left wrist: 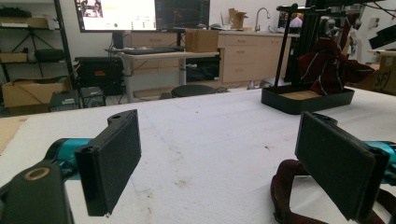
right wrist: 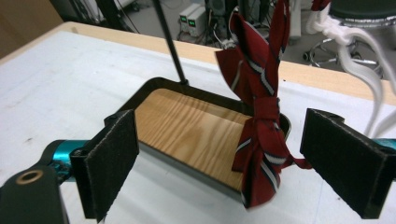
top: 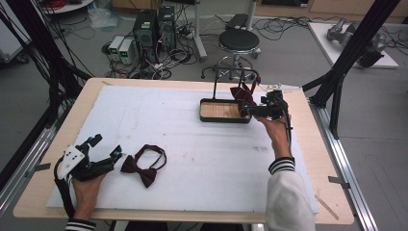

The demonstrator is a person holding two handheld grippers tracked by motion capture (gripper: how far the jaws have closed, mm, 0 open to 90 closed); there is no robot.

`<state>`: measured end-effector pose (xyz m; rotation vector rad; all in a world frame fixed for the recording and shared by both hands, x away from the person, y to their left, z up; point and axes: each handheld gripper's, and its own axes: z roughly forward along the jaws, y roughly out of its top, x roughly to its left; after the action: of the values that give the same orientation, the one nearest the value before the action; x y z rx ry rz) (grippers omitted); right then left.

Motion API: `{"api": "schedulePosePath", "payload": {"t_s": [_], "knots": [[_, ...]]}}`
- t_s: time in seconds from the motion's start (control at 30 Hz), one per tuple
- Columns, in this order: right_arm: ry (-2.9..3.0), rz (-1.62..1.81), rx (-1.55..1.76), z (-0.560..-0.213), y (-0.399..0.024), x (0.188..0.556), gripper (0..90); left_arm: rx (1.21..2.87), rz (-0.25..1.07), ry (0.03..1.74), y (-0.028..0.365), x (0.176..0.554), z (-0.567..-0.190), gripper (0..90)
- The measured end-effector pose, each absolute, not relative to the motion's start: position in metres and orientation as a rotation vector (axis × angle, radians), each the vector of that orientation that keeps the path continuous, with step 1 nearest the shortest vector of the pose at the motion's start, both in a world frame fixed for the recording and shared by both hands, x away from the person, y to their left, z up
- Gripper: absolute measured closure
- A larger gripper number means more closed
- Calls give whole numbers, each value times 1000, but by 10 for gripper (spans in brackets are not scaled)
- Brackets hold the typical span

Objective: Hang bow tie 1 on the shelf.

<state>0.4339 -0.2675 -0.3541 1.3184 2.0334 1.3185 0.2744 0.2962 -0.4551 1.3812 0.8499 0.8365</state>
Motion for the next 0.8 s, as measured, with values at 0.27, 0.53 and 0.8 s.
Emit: {"api": "schedulePosePath", "payload": {"t_s": [0.27,0.53,0.8], "knots": [[1968,1411,1215,-350,-274,394,107,1379,835,852,296,275,-455,148],[1876,1513,1123,-361,-282,342,107,1389,837,864,296,276,-455,148],[1744,1596,1082,-381,-292,303,107,1393,838,870,296,276,-455,148]]}}
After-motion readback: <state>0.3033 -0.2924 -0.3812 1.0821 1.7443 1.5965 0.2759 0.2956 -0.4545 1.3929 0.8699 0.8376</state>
